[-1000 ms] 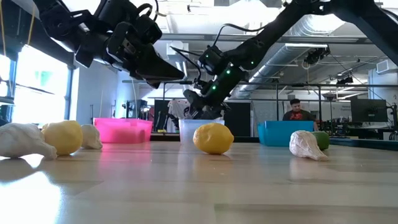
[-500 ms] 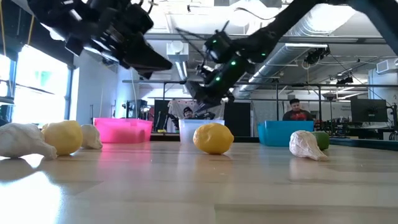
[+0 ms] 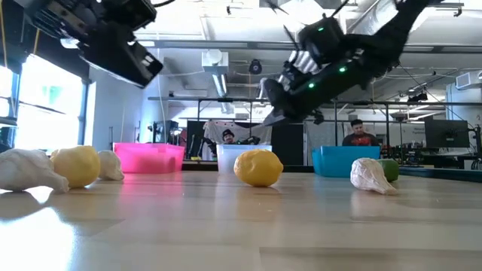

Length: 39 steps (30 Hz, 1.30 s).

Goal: Sort produce into baskets
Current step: Put the white garlic into the blue bin

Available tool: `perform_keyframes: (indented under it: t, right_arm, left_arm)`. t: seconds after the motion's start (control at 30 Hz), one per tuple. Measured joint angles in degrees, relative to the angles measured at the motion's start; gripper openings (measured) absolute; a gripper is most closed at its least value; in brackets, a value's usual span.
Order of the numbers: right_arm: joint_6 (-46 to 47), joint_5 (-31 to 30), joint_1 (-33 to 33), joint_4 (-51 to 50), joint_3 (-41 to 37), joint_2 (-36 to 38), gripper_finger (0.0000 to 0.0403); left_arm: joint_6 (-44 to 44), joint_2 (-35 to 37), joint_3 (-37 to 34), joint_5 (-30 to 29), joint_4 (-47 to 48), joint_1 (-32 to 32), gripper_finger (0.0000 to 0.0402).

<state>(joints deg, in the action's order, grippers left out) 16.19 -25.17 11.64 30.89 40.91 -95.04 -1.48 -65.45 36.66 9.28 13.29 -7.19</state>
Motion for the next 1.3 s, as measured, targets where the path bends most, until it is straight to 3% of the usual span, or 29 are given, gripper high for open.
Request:
perform_keyframes:
  t: [0.27,0.6,0.93,1.3]
  right_arm:
    - [0.3,-4.4,-4.2,1.1,-3.4,2.6,0.0002]
    - [-0.7,-4.6,-4.3,1.1,-3.3,2.5,0.0002]
    - [-1.2,-6.1,-4.3,1.1,-3.3,2.5,0.0002]
    - [-1.7,-6.2,-4.3,1.1,-3.3,2.5,0.0002]
  left_arm:
    - [12.2,0.0,2.2,-5.8,13.4,-10.9,0.003]
    - [28.8,-2.0,2.2,-15.2,18.2,-23.2,0.0142]
    - [36.5,-10.8,2.2,-17.4,18.7,-25.2,0.0234]
    - [37.3,-16.9,2.2,-17.4,15.7,-25.1,0.0248]
